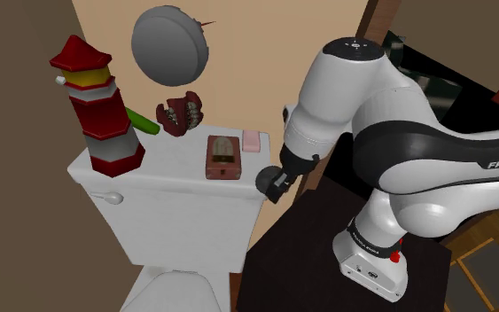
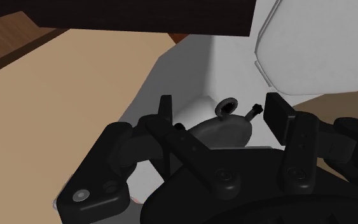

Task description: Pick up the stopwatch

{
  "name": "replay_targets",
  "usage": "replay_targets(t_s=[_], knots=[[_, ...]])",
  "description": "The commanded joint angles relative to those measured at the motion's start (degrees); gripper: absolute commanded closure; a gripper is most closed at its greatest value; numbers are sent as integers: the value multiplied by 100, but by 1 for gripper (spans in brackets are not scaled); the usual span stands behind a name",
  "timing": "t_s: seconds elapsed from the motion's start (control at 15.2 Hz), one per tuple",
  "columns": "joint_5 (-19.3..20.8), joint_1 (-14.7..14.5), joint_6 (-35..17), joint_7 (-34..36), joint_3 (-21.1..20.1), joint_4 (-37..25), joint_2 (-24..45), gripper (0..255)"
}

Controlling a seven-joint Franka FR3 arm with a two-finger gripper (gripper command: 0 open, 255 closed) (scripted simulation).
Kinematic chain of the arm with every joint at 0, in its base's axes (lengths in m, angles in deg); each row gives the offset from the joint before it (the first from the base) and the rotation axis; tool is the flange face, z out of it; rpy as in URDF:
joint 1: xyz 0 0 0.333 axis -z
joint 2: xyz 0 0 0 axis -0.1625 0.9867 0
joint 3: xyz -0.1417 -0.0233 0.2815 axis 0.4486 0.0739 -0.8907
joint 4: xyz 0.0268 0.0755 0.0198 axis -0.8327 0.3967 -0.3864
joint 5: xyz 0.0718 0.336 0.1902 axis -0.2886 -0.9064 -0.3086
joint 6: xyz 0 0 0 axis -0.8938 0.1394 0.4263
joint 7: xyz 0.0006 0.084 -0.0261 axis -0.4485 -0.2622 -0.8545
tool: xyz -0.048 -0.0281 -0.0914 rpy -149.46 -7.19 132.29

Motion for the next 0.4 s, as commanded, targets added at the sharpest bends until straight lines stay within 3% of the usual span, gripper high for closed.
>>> replay_targets(t_s=[0.0, 0.33], knots=[[43, 17, 184, -6, 48, -141, -44, 255], [118, 55, 440, -32, 132, -358, -90, 255]])
